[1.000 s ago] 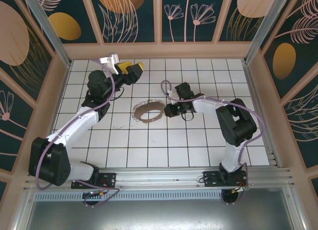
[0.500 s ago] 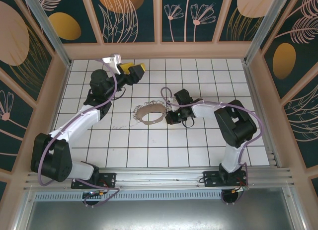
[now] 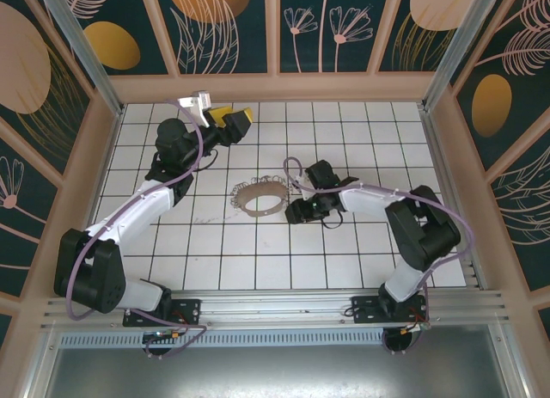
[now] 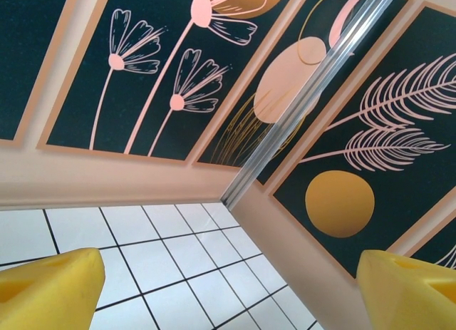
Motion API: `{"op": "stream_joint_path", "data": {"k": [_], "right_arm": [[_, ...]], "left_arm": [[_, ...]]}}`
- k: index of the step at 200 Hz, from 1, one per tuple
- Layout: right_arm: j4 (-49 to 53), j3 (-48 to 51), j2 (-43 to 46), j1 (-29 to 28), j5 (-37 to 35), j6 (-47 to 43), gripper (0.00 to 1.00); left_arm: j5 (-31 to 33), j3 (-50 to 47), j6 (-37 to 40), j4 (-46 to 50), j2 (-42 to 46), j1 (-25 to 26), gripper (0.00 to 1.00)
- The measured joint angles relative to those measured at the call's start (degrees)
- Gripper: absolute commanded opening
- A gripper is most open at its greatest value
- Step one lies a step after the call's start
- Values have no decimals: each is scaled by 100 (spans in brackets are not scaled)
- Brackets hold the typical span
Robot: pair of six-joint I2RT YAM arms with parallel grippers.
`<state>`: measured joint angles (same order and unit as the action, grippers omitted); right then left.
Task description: Put the keys on the keyring
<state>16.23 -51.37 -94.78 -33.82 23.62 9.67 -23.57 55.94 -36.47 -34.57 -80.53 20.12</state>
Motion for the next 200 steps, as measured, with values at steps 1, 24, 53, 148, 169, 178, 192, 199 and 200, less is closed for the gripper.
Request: {"op": "stream_joint_path", "data": {"k": [1,24,53,148,169,178,192,199,200], "right_arm": [[9,4,15,0,0,-9,59],[162,44,717,33,-7,74,66],[175,44,1375,107,-24,201,75],[-555,422,2555,855,-929,702,99],[-986,422,2933,1521,-1311,833,99],[-1141,422,3027,1700,-1561,846,99],[-1475,472,3104,1834,-1971,831,99],[-1709,560,3134,1867,-2170,826,99],[-1731,570,3136,1869,-2186,826,99]], "left_arm": [[2,0,0,-2,0,0,92],[2,0,0,0,0,2,98],[-9,0,7,2,0,0,99],[1408,-857,848,302,1193,2,99],[2223,-1543,1298,225,1655,2,98],[2562,-1744,1497,232,1770,0,98],[3034,-2033,1838,216,1950,0,99],[3289,-2205,2026,173,2061,2,98],[3316,-2225,2048,168,2072,2,98]]}}
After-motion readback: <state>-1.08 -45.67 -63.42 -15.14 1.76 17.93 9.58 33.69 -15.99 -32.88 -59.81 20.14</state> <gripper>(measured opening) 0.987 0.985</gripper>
